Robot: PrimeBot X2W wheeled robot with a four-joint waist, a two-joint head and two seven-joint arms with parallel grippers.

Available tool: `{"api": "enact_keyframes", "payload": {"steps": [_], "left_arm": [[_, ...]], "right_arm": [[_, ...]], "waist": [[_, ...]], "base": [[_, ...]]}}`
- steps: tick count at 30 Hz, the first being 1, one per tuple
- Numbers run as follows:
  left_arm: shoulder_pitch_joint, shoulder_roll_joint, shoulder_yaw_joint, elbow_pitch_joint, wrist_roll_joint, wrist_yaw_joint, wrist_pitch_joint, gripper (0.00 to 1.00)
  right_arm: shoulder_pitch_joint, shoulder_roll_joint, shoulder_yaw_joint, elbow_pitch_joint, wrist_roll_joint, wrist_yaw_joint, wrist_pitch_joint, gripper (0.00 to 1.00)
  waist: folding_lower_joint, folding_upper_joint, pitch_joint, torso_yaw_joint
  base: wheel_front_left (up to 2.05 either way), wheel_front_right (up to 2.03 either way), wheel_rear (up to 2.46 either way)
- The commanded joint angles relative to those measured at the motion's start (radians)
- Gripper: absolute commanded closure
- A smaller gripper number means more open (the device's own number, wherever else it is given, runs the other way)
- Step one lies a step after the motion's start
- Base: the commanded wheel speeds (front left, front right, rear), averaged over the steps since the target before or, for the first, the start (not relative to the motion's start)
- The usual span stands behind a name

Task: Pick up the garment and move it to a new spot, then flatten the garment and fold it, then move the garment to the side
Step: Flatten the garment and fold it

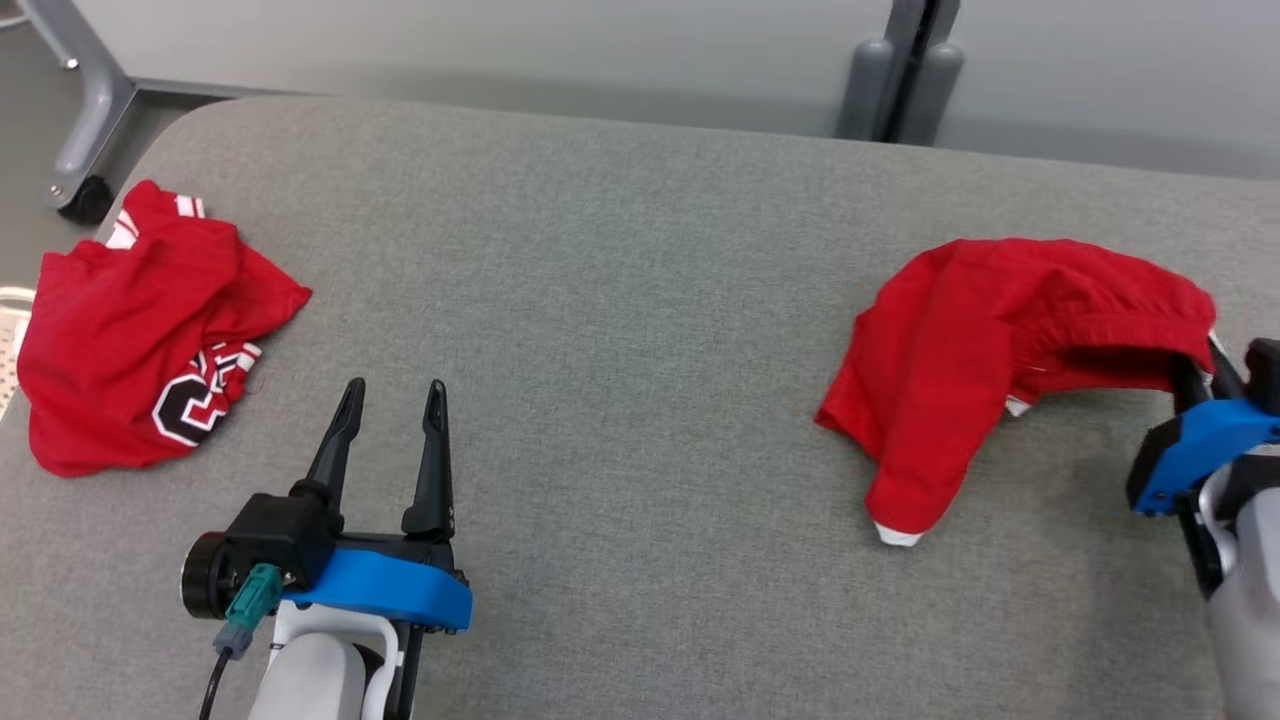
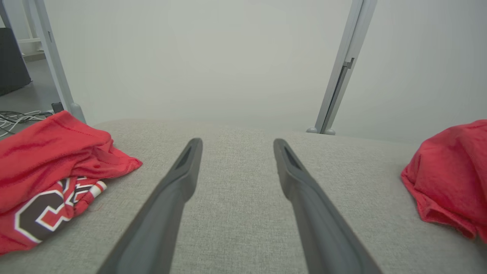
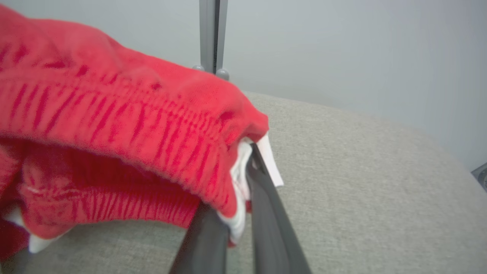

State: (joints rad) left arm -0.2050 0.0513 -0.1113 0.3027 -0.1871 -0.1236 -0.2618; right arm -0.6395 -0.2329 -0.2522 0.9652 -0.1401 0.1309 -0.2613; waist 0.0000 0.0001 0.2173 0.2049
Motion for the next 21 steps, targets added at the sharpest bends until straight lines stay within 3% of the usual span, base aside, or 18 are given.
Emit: {"api": "enact_keyframes", "payload": {"steps": [1,6,10,15,21], "left_arm": [[0.011,-0.001,0.0,-0.001,-0.006,0.0,-0.005,0.0],[0.026,-0.001,-0.01,-0.005,-0.013,0.005,-0.005,0.0],[0.035,-0.001,-0.015,-0.004,-0.017,0.011,-0.005,0.0],[0.054,-0.001,-0.025,-0.005,-0.031,0.017,-0.005,0.0],[0.067,-0.001,-0.041,-0.004,-0.041,0.021,-0.005,0.0]], "right_arm": [[0.028,-0.023,-0.008,-0.029,0.017,0.0,-0.005,1.0],[0.064,-0.064,-0.019,-0.145,0.053,0.0,-0.005,1.0],[0.076,-0.057,0.022,-0.239,0.058,0.0,-0.005,1.0],[0.098,0.007,0.143,-0.321,0.042,0.0,-0.004,1.0],[0.099,0.079,0.351,-0.326,0.073,0.0,0.002,1.0]], "waist": [[0.0,-0.0001,-0.039,-0.039],[0.0,-0.0001,-0.075,-0.075],[0.0,-0.0001,-0.095,-0.087],[0.0,-0.0001,-0.121,-0.081],[0.0,-0.0001,-0.133,-0.045]], "base": [[0.0,0.0,0.0],[0.0,0.0,0.0],[0.0,0.0,0.0],[0.0,0.0,0.0],[0.0,0.0,0.0]]}}
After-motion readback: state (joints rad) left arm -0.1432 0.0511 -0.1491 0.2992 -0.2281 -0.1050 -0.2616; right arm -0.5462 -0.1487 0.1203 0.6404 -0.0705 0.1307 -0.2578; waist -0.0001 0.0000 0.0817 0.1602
